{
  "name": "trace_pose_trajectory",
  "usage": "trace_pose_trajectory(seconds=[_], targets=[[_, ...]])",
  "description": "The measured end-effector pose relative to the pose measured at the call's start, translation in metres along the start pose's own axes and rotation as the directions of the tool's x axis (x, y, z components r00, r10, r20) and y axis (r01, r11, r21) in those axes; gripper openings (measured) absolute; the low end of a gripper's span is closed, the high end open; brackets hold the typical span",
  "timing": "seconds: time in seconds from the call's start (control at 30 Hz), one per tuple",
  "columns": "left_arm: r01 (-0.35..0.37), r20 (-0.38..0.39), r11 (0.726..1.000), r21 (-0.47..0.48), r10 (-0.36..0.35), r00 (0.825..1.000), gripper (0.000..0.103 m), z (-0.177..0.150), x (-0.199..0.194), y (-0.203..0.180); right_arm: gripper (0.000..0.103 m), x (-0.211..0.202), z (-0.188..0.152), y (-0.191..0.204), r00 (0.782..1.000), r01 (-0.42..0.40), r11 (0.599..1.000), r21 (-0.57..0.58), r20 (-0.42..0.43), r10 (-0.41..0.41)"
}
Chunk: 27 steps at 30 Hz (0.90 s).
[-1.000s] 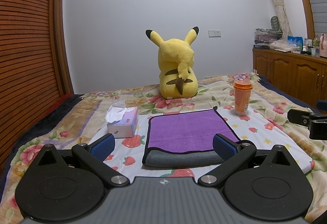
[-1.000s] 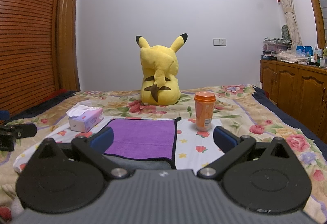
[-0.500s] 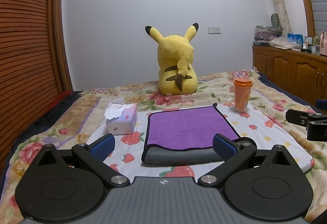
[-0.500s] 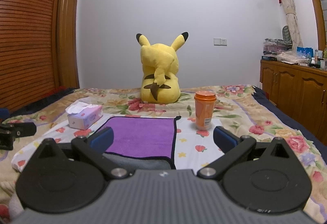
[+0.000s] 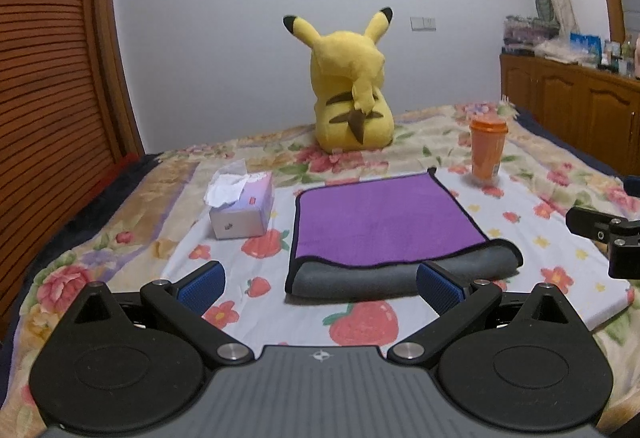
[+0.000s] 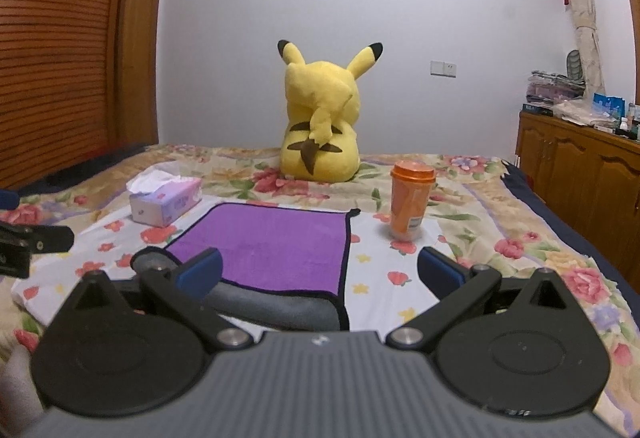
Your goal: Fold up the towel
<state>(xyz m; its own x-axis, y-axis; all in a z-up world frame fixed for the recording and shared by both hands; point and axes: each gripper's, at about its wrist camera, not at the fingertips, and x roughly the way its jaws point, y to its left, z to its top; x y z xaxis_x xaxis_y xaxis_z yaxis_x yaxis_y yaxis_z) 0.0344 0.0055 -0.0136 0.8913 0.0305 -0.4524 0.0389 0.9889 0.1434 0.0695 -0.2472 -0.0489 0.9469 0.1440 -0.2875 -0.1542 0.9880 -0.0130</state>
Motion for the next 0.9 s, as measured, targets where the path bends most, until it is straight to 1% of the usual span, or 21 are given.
trace_pose_trajectory(seconds=[0.3, 0.47, 0.9], targets=[[0.022, -0.052, 1.0, 0.02, -0.021, 0.998, 0.103, 0.002, 0.017, 0.0, 0.103, 0.012, 0.001, -0.001, 0.999, -0.01, 1.0, 0.004, -0.032, 0.01], [0.028, -0.068, 0.999, 0.034, -0.026, 0.997, 0.103, 0.005, 0.027, 0.0, 0.103, 0.022, 0.003, 0.0, 0.999, -0.017, 1.0, 0.004, -0.045, 0.017], [0.059, -0.113, 0.998, 0.02, -0.056, 0.992, 0.103, 0.013, 0.056, 0.005, 0.103, 0.049, 0.004, 0.0, 0.996, -0.046, 0.999, -0.017, -0.081, 0.044]])
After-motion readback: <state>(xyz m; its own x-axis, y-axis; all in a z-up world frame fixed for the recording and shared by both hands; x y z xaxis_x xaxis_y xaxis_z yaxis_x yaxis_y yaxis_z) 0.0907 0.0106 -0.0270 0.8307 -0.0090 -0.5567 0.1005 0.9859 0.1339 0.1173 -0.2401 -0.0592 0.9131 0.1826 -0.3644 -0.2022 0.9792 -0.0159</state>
